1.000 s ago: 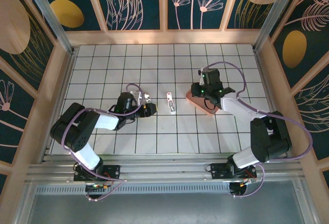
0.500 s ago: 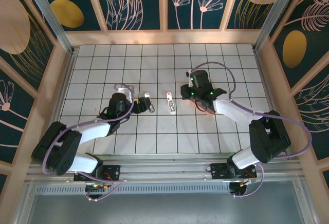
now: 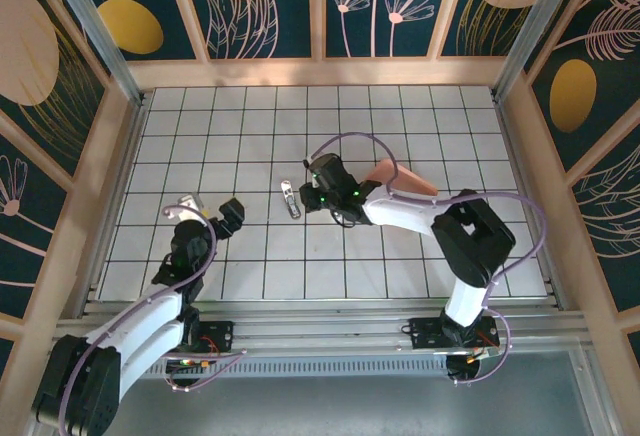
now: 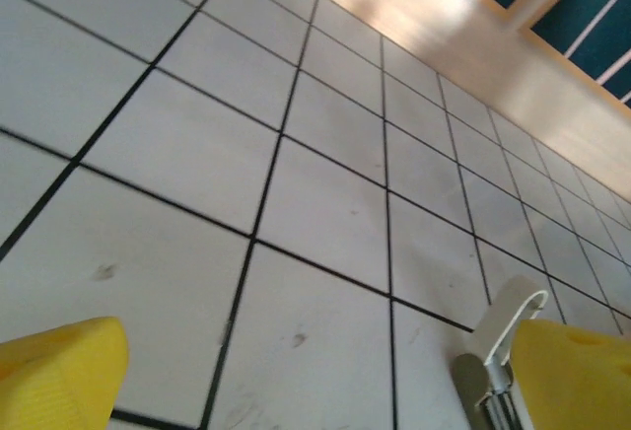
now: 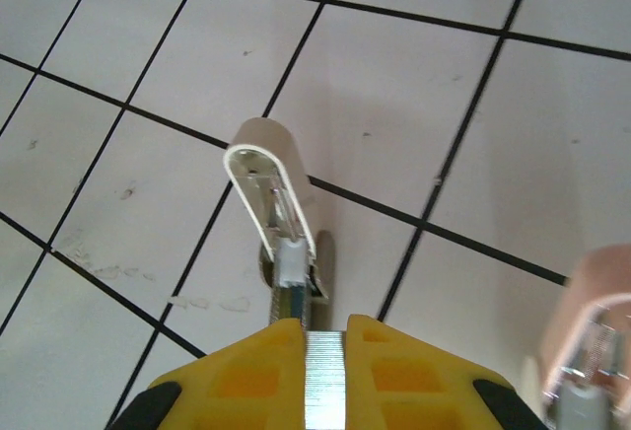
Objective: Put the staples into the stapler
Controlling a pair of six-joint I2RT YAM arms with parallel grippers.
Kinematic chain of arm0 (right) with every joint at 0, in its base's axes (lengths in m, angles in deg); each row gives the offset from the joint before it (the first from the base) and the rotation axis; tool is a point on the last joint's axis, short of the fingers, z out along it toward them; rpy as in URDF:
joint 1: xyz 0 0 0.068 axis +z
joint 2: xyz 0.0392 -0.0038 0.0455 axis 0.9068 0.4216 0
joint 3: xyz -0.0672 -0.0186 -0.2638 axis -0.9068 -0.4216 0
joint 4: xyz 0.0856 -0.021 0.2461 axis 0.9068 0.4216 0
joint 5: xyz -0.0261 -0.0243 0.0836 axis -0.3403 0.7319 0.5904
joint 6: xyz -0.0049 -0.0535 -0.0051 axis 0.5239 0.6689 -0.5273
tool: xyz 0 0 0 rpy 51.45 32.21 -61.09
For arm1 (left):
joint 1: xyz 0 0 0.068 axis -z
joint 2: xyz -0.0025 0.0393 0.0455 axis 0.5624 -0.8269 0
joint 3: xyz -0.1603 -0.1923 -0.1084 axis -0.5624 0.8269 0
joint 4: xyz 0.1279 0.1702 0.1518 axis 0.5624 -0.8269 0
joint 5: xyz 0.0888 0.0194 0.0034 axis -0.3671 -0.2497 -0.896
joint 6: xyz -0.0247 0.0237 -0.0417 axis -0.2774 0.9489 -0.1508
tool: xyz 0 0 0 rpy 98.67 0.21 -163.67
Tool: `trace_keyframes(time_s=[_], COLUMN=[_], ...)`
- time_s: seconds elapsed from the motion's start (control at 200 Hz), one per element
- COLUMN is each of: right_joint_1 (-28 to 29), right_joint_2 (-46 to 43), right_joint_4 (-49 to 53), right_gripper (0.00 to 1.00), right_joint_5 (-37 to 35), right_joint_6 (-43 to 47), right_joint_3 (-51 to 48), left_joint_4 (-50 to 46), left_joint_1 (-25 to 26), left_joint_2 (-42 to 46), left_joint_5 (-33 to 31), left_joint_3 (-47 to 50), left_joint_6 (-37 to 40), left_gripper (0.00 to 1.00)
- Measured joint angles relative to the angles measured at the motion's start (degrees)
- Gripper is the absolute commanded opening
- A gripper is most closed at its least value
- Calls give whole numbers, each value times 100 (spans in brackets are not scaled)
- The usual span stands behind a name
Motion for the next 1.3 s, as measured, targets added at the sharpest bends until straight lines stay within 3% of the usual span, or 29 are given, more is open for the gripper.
trace_keyframes(time_s=[0.295, 1.301], right_joint_1=[142, 411], right_joint_2=[542, 946], right_joint_4=[-98, -280], right_gripper=[12, 12], right_joint_5=[-118, -549], right_joint_6=[-68, -48], right_joint_3=[291, 448], left_joint_4=[-26, -76], left_joint_1=[0, 0], left_joint_2=[72, -35], left_joint_5=[-330, -286], left_joint_3=[157, 155], left_joint_6=[-96, 79], left_gripper=[99, 99])
